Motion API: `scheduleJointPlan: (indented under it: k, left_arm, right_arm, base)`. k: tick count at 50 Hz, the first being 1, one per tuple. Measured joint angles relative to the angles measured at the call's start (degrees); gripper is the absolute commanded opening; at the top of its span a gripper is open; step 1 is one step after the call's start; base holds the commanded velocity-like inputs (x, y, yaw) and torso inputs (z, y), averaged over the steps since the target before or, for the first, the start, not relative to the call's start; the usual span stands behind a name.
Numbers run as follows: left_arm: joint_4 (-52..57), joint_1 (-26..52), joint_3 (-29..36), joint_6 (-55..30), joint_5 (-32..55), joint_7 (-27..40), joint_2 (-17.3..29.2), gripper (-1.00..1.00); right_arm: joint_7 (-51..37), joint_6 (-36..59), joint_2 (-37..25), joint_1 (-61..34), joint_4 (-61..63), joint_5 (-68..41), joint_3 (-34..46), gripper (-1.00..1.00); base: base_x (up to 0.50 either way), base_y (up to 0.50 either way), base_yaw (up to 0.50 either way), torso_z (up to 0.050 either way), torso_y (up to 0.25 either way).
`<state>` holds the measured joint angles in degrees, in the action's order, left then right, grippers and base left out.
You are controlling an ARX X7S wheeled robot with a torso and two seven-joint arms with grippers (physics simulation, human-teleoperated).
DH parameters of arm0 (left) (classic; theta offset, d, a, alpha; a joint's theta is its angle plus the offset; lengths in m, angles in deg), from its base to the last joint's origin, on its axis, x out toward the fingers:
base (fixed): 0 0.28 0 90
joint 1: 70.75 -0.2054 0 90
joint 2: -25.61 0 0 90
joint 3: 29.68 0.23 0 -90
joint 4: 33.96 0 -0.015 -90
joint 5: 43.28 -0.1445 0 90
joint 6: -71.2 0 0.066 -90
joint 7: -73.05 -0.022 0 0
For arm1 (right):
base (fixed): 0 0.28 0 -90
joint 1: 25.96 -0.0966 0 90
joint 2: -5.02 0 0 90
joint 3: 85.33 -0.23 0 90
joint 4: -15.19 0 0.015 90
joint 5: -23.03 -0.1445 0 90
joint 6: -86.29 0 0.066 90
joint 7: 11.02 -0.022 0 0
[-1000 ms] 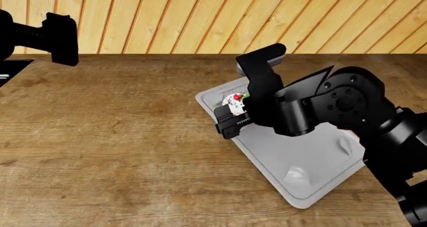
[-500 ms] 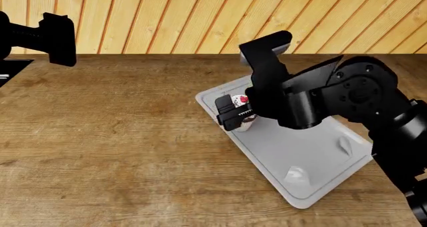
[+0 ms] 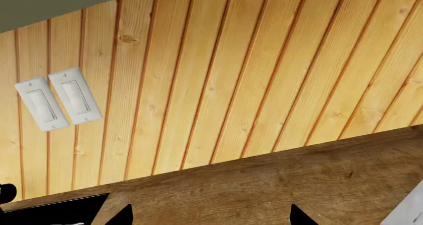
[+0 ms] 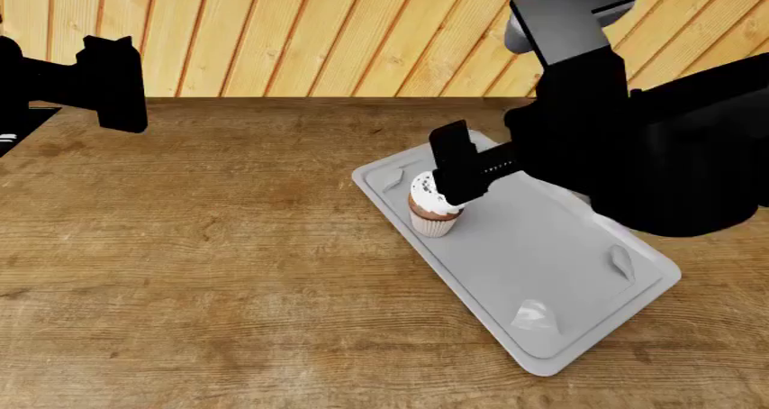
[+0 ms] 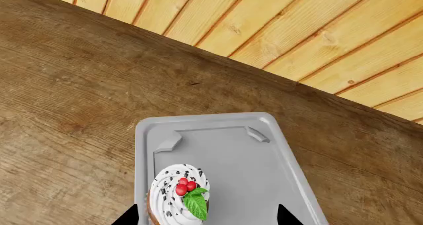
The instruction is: Pick up the bowl with donut and place it on the tray. Pick up the cupcake and place it on the tray.
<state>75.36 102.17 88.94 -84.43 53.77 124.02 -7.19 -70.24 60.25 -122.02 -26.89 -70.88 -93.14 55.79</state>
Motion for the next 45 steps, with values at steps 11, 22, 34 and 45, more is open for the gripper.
scheduleJointPlan:
  k: [11, 22, 34, 45]
  left_arm:
    - [5.6, -0.9, -1.7, 1.9, 5.5, 2.7, 1.3, 1.00]
    - [9.0, -1.2, -3.0, 3.5, 8.7, 4.2, 2.4, 1.00]
    - [8.5, 0.3, -2.3, 3.1, 8.8, 3.9, 0.9, 1.00]
    - [8.0, 2.8, -2.1, 2.2, 10.5, 4.4, 1.1, 1.00]
  right_arm:
    - [-3.6, -2.6, -9.0, -1.8, 10.0, -5.6, -6.2, 1.00]
    - [-4.1, -5.2, -14.8, -2.1, 15.9, -9.2, -10.8, 1.00]
    - [-1.4, -6.6, -17.3, -0.1, 19.8, -7.5, -13.8, 1.00]
    - [0.2, -7.0, -17.2, 0.7, 21.3, -6.3, -14.7, 1.00]
  base:
    - [-0.10, 0.00, 0.00, 0.000, 0.000]
    - [-0.32, 0.00, 0.00, 0.000, 0.000]
    - [0.00, 0.38, 0.00, 0.000, 0.000]
    - [0.00, 0.50, 0.00, 0.000, 0.000]
